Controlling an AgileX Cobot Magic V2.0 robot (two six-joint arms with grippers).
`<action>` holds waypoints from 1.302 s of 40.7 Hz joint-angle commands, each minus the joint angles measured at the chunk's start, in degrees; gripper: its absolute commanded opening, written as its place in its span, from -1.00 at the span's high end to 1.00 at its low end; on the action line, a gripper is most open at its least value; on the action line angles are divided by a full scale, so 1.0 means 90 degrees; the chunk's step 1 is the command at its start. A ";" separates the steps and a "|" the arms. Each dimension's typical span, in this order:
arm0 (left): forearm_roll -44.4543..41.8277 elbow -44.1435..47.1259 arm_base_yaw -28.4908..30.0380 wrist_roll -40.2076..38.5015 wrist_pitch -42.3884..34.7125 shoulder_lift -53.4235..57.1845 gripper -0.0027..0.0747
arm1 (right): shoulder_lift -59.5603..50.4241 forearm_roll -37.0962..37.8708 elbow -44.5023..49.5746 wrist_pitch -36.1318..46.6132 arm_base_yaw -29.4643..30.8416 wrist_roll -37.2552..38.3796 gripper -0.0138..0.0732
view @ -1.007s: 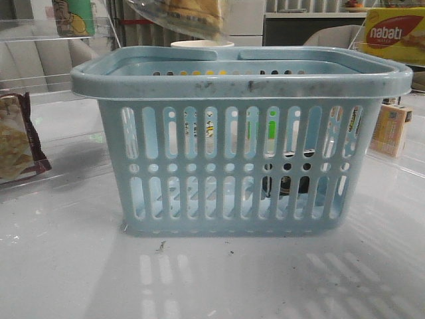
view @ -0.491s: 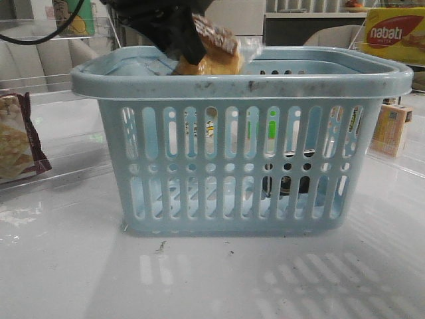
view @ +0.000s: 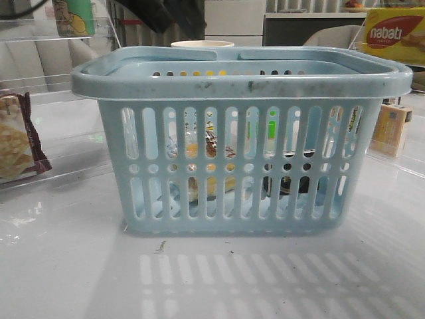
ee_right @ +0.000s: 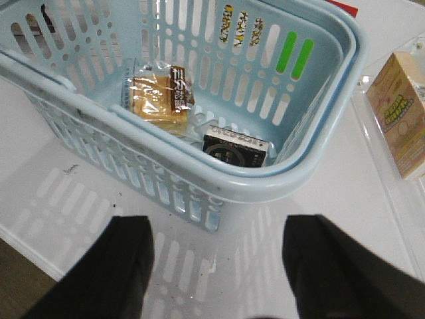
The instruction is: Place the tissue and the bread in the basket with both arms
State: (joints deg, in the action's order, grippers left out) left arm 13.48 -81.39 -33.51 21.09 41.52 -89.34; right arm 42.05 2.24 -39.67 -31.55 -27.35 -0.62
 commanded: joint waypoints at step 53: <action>-0.1054 0.4014 -0.0011 -0.1715 -0.0162 0.5718 -0.16 | -0.0039 0.0088 -0.0178 0.0377 0.0017 -0.0048 -0.52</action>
State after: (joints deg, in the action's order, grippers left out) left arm 3.73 -43.60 -33.51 6.27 44.04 -38.00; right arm 42.05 2.24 -39.67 -31.55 -27.35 -0.62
